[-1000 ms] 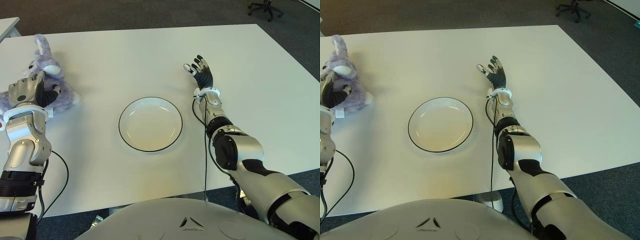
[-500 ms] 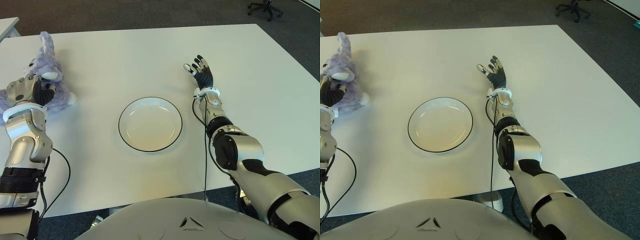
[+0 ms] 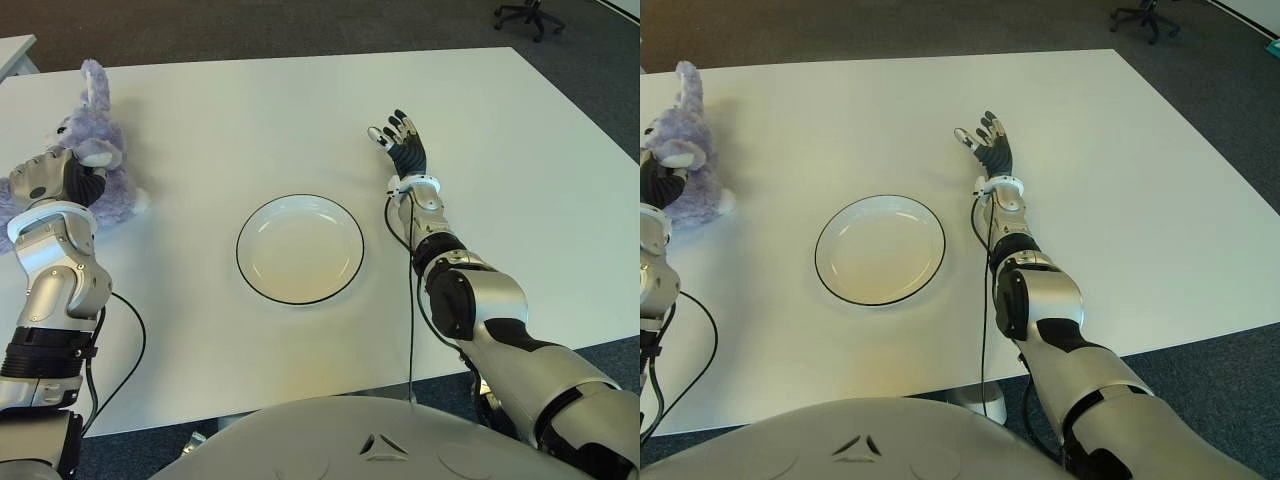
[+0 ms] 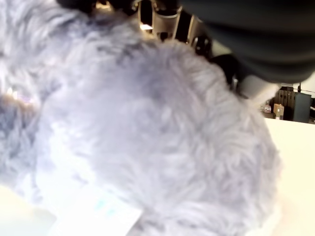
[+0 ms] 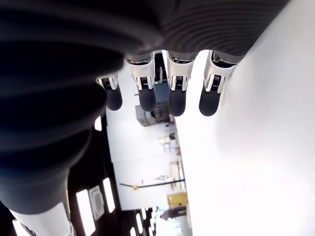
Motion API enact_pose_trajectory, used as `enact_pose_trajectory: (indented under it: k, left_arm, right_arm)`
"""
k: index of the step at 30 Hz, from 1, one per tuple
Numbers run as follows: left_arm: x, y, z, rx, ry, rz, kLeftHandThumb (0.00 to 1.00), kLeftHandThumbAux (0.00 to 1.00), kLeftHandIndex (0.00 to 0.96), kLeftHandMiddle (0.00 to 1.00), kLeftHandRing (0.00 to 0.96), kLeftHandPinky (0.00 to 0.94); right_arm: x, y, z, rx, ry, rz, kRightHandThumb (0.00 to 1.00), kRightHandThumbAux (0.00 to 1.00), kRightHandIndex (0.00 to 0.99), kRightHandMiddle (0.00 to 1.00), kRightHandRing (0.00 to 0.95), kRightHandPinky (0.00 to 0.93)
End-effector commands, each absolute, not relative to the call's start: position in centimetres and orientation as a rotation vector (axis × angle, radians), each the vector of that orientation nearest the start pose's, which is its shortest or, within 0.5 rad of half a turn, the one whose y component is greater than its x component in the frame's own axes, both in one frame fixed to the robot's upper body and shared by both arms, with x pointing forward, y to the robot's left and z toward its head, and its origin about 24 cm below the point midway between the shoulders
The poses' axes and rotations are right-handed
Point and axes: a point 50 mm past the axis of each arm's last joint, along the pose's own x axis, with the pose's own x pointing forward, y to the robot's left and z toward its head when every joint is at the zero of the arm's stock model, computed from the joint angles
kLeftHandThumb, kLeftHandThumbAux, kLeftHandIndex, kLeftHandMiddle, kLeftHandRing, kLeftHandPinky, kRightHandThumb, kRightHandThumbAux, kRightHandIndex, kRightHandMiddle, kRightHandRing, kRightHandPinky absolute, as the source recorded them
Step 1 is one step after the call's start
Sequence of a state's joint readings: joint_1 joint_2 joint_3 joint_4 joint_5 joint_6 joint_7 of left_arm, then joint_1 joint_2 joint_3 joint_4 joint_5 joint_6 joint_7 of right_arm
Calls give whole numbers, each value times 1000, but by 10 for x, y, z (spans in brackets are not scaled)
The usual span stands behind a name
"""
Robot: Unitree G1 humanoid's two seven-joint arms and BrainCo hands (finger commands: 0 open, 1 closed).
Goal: Put the doll into the plate.
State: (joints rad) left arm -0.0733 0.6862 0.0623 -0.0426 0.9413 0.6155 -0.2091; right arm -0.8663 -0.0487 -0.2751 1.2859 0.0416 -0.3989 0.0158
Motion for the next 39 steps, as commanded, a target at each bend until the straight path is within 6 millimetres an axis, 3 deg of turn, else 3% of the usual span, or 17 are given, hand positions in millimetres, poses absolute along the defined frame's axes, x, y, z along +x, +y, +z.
enact_pose_trajectory:
  k: [1,16,18,19,25,30,36,39]
  left_arm:
    - [243,325,94,1402,614,383,700,345,414,312,258,235]
    - [245,326,94,1419,563,441,703,389,517,387,317,301]
    - [245,326,94,1422,551,447,722,637,448,386,316,299]
    - [245,326,94,1422,545,449,724,664,441,398,332,314]
    - [246,326,94,1427,521,457,725,674,439,441,403,400]
    - [247,326,94,1425,494,478,724,677,440,477,433,400]
    - [248,325,94,1406,429,541,726,687,441,597,589,634]
    - [248,325,94,1393,405,566,727,689,442,629,645,696]
  right_arm:
    - [361,-140,19,130,221,-35,128,754,48,71,74,104]
    - [362,-139,20,149,218,-35,143,749,53,75,74,108]
    - [362,-139,20,148,218,-35,145,750,54,75,75,109]
    - [362,-139,20,147,218,-35,146,752,56,75,75,109]
    - [363,-139,20,144,218,-35,144,759,57,76,76,107]
    - [363,-138,21,143,218,-34,137,765,57,78,77,106]
    - [363,-138,21,144,220,-37,143,770,64,88,85,112]
    - [363,-138,21,143,220,-36,148,774,65,90,86,112]
